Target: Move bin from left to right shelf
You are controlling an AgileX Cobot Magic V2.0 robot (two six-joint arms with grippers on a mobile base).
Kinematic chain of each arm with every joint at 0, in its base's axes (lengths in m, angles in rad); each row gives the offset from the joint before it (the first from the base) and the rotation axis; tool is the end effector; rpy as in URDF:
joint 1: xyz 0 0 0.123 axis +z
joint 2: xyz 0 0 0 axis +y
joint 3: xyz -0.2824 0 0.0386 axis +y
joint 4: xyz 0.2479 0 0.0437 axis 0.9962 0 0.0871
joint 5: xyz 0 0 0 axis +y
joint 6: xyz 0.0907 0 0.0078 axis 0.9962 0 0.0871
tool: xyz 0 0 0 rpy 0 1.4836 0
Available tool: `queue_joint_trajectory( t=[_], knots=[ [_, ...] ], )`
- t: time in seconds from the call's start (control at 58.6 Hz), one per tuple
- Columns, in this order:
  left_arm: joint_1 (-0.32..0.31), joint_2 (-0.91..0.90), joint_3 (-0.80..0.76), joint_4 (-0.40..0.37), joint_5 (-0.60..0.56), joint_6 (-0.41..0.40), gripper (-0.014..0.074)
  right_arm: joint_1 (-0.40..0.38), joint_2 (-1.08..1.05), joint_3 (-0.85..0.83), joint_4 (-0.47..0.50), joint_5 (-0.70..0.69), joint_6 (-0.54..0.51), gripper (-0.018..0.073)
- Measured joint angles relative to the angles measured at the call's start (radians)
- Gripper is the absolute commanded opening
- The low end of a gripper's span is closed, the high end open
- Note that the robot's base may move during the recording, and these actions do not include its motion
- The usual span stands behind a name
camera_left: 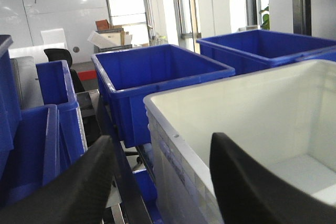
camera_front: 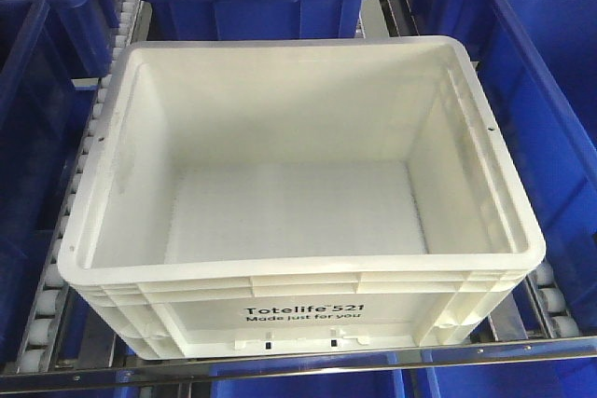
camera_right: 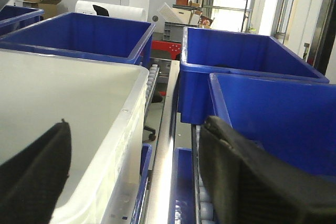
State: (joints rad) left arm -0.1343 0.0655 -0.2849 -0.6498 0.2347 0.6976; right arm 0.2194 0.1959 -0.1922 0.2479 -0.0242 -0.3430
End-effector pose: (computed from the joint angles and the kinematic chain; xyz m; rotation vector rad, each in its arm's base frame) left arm 0.0406 -0.0185 0.2872 0.2565 1.4328 -0.1623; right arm 0.0676 0.0145 0.2682 -0.2246 1.4472 0.0969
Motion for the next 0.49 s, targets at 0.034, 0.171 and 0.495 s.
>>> queue_joint_trajectory(
  t=[0.034, 0.171, 0.495],
  knots=[
    [0.000, 0.000, 0.000, 0.000, 0.000, 0.000, 0.0387, 0.000, 0.000, 0.000, 0.000, 0.001, 0.000, 0.0484],
    [0.000, 0.000, 0.000, 0.000, 0.000, 0.000, 0.0387, 0.000, 0.000, 0.000, 0.001, 0.000, 0.000, 0.0484],
    [0.000, 0.000, 0.000, 0.000, 0.014, 0.000, 0.0387, 0.000, 0.000, 0.000, 0.002, -0.011, -0.002, 0.0484]
  ],
)
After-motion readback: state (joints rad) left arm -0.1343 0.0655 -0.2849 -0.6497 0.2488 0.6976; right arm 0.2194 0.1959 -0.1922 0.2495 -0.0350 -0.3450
